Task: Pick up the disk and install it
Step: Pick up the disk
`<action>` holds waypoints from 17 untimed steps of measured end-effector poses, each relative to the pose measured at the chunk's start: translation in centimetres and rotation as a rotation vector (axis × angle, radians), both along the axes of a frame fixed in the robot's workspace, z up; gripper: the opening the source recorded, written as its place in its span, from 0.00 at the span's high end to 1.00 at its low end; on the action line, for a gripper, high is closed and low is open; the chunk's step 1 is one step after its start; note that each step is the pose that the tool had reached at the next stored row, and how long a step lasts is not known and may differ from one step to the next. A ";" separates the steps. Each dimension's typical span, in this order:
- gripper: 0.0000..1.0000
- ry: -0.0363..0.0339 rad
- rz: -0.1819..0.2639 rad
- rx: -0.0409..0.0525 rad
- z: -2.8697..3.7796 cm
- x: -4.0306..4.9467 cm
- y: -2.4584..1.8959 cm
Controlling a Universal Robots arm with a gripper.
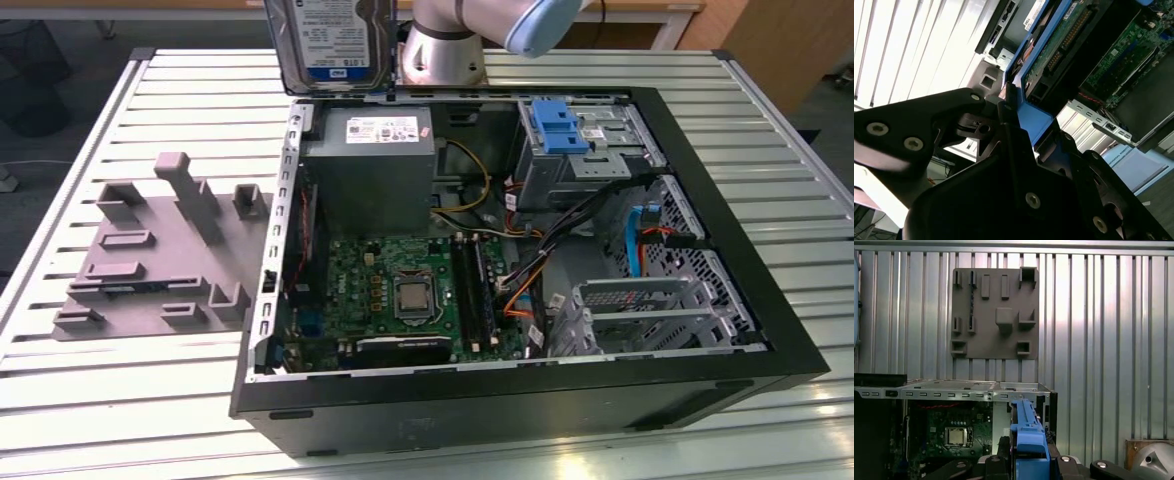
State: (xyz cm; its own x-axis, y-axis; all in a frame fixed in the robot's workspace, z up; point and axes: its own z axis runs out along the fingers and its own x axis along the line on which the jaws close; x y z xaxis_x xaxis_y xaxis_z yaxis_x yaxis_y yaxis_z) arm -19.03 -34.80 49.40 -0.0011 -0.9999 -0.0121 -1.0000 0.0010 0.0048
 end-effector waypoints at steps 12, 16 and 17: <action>0.64 0.0000 0.000 -0.0001 0.00 2.13 0.00; 0.64 0.0001 0.000 -0.0001 0.00 2.54 0.00; 0.64 0.0000 0.000 0.0000 0.00 2.64 0.00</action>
State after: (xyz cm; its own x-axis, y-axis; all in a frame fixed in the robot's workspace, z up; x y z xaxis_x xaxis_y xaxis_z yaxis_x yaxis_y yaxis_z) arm -16.39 -34.80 49.40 -0.0012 -0.9999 -0.0121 -1.0000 0.0011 0.0049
